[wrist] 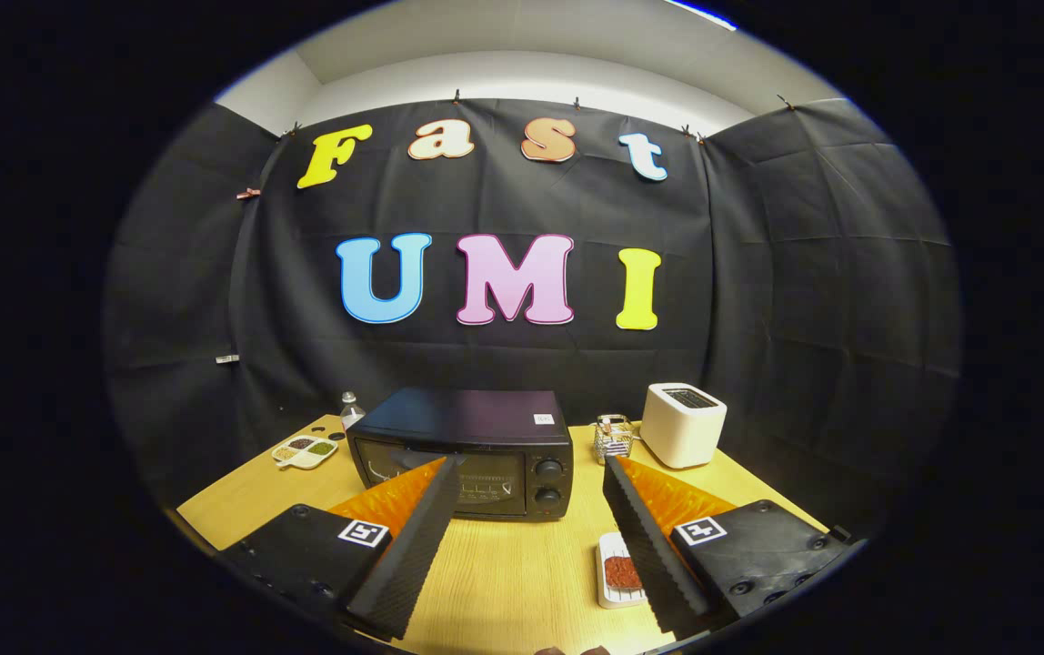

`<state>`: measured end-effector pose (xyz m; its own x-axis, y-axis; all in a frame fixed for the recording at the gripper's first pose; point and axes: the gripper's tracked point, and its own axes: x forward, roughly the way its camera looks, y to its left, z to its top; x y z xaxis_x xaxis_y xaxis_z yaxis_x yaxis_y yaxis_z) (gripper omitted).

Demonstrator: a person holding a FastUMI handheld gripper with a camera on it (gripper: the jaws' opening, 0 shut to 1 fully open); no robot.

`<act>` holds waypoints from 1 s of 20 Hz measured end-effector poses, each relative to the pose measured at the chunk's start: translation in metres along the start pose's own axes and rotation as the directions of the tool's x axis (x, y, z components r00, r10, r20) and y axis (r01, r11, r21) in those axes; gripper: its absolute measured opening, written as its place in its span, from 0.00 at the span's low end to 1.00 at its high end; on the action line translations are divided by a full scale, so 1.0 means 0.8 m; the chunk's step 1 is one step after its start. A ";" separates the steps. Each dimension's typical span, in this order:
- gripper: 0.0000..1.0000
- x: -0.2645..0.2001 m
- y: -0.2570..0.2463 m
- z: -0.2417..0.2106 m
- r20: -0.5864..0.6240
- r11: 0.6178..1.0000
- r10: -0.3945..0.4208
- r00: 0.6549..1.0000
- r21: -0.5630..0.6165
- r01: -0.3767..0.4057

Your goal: Open the toaster oven, put the food inside, and close the toaster oven door.

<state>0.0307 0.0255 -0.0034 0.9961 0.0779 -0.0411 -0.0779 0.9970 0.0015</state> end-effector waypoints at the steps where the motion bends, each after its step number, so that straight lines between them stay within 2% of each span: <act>1: 0.97 0.009 0.011 0.000 -0.010 1.000 0.014 1.000 0.021 -0.014; 10: 0.99 0.128 0.100 0.003 -0.012 0.999 0.045 0.999 0.012 -0.045; 16: 0.99 0.195 0.149 -0.046 -0.072 0.999 0.049 0.996 -0.005 -0.050; 20: 0.99 0.232 0.159 -0.080 -0.109 0.999 0.035 0.993 -0.023 -0.037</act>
<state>0.2029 0.1669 -0.0751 0.9823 0.1117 -0.1501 -0.1159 0.9931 -0.0195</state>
